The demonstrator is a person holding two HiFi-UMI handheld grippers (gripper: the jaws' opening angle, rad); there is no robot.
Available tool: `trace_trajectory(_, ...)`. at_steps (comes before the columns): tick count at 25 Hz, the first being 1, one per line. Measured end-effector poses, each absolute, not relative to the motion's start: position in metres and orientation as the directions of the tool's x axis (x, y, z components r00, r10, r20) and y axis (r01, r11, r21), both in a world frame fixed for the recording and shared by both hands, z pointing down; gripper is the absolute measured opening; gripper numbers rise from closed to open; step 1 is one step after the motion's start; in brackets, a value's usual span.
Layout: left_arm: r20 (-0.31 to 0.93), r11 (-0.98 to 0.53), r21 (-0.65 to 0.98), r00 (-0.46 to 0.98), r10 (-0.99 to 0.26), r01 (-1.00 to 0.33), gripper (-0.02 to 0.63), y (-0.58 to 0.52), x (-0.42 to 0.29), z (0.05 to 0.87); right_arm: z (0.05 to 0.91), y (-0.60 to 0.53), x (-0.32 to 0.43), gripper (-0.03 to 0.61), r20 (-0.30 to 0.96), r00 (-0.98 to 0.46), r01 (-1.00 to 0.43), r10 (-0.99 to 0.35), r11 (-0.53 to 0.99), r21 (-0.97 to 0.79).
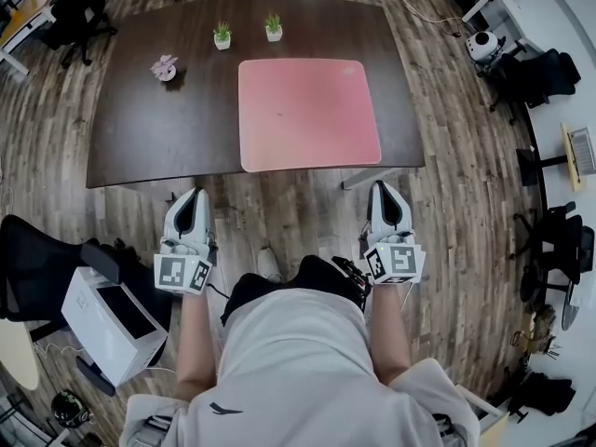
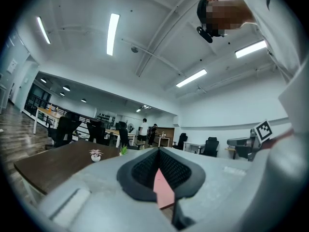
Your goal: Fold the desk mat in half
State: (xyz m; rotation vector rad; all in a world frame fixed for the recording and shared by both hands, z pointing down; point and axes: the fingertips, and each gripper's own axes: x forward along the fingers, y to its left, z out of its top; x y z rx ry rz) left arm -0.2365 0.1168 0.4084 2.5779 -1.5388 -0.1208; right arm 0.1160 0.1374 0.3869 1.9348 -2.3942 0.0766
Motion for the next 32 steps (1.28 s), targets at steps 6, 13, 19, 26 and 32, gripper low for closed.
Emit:
trace_trajectory(6,0.002,-0.47,0.153,0.476,-0.88,-0.869,0.002,0.108,-0.237,0.406,0.39,0.133,0.113,0.0,0.08,-0.2,-0.98,-0.977,0.2,-0.007)
trace_trajectory(13,0.018,-0.463,0.131,0.469,-0.883,-0.877,0.002,0.093,-0.221,0.407,0.391,0.113,0.127,0.0,0.066,-0.211,-0.977,-0.975,0.21,-0.031)
trace_trajectory(19,0.028,-0.43,0.123,0.436,-0.899,-0.895,0.002,0.069,-0.201,0.409,0.392,0.074,0.154,0.0,0.067,-0.229,-0.973,-0.971,0.226,-0.046)
trace_trajectory(26,0.026,-0.398,0.111,0.403,-0.915,-0.91,0.002,0.036,-0.185,0.405,0.388,0.031,0.181,0.0,0.057,-0.242,-0.97,-0.969,0.239,-0.052)
trace_trajectory(32,0.034,-0.383,0.1,0.388,-0.921,-0.918,0.002,0.014,-0.169,0.404,0.393,0.005,0.198,-0.002,0.084,-0.269,-0.963,-0.96,0.266,-0.041)
